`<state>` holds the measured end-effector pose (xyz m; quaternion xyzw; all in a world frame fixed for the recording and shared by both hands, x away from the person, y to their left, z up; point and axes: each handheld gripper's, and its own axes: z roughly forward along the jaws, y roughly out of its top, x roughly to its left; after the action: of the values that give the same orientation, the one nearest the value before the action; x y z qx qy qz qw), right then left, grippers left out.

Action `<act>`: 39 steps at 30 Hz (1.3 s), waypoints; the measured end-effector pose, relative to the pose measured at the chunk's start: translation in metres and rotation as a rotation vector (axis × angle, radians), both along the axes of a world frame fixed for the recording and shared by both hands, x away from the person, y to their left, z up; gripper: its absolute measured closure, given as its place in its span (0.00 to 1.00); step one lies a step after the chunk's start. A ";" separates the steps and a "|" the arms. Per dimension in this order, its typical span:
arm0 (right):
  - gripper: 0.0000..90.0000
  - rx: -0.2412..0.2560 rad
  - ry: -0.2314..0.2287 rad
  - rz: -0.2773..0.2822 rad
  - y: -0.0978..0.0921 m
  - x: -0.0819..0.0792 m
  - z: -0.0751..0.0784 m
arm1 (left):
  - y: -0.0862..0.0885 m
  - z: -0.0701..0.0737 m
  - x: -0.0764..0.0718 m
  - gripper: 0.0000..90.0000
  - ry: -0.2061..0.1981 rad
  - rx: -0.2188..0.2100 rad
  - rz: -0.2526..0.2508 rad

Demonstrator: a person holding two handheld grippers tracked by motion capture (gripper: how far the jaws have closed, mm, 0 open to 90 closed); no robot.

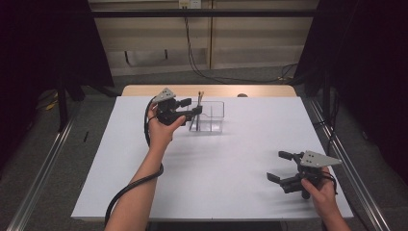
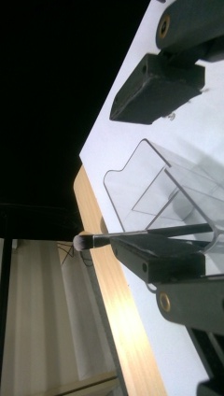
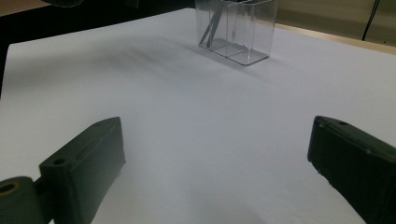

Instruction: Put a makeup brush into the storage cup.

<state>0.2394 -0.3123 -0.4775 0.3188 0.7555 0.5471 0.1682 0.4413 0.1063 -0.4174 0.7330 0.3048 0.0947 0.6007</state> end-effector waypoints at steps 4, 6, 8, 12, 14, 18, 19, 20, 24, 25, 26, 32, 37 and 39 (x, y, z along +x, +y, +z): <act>0.04 -0.003 0.000 0.002 0.001 0.000 0.000 | 0.002 0.000 -0.002 0.28 -0.002 -0.003 0.005; 0.04 -0.004 -0.001 0.004 0.001 0.001 0.000 | 0.003 0.000 -0.003 0.26 0.002 -0.007 -0.004; 0.04 -0.003 -0.002 0.004 0.001 0.001 0.000 | 0.005 0.000 -0.004 0.22 -0.008 0.009 0.006; 0.04 0.000 -0.003 0.006 0.002 0.001 0.000 | 0.007 0.001 -0.007 0.17 -0.019 0.004 0.010; 0.04 -0.003 0.002 0.005 0.002 0.000 0.000 | 0.008 0.002 -0.008 0.15 -0.024 0.002 -0.004; 0.04 -0.004 -0.002 0.008 0.003 0.001 0.000 | 0.009 0.003 -0.011 0.12 -0.032 0.011 -0.004; 0.04 -0.003 -0.003 0.009 0.003 0.001 0.000 | 0.009 0.003 -0.011 0.12 -0.033 0.014 -0.008; 0.04 -0.001 -0.005 0.008 0.004 0.001 0.000 | 0.010 0.003 -0.012 0.11 -0.031 0.014 -0.010; 0.04 -0.005 -0.001 0.008 0.004 0.001 0.000 | 0.011 0.002 -0.014 0.09 -0.028 0.010 -0.012; 0.04 -0.004 -0.001 0.009 0.004 0.002 0.000 | 0.011 0.002 -0.015 0.08 -0.030 0.011 -0.007; 0.04 -0.005 -0.001 0.008 0.005 0.002 0.000 | 0.011 0.001 -0.016 0.07 -0.033 0.014 -0.009; 0.04 -0.006 -0.001 0.007 0.005 0.001 -0.001 | 0.014 -0.003 -0.019 0.04 -0.024 -0.004 -0.008; 0.03 -0.009 -0.007 0.004 0.005 0.000 0.000 | 0.017 -0.005 -0.024 0.03 -0.022 -0.004 -0.013; 0.03 -0.009 -0.007 0.002 0.005 -0.001 0.001 | 0.018 -0.006 -0.026 0.03 -0.023 -0.006 -0.021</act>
<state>0.2385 -0.3075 -0.4767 0.3154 0.7576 0.5450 0.1718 0.4153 0.1247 -0.4237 0.7332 0.2905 0.0959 0.6073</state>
